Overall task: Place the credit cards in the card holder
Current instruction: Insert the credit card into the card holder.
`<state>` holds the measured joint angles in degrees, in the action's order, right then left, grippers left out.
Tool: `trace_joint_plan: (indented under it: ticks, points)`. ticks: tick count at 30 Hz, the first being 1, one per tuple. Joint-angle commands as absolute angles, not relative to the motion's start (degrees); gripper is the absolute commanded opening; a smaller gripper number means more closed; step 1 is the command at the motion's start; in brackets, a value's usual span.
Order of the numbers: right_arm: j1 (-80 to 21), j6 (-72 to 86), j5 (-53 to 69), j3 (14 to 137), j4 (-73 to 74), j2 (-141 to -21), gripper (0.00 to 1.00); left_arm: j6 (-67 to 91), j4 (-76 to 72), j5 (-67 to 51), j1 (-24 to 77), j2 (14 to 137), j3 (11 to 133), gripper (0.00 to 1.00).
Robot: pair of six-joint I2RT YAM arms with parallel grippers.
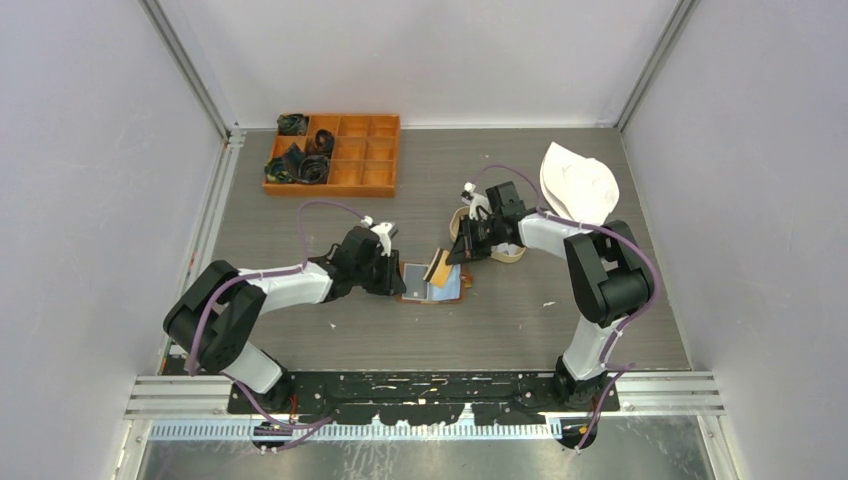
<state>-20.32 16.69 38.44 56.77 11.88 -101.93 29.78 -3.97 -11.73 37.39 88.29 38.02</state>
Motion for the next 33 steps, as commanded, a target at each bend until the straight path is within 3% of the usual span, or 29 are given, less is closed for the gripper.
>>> trace_joint_plan:
  ticks: [1, 14, 33]
  points:
    - [-21.6, 15.8, 40.0, 57.7, 11.1, -101.9, 0.01, 30.0, -4.0, -12.9, 37.4, 88.9, 39.6, 0.29]
    - [-22.2, 16.3, 43.1, 58.2, 12.7, -103.4, 0.01, 30.0, -4.0, -12.4, 37.4, 89.1, 39.5, 0.29]
    - [-24.7, 19.7, 37.9, 58.3, 17.1, -104.8, 0.01, 30.0, -3.8, -13.1, 37.4, 89.2, 39.9, 0.30]
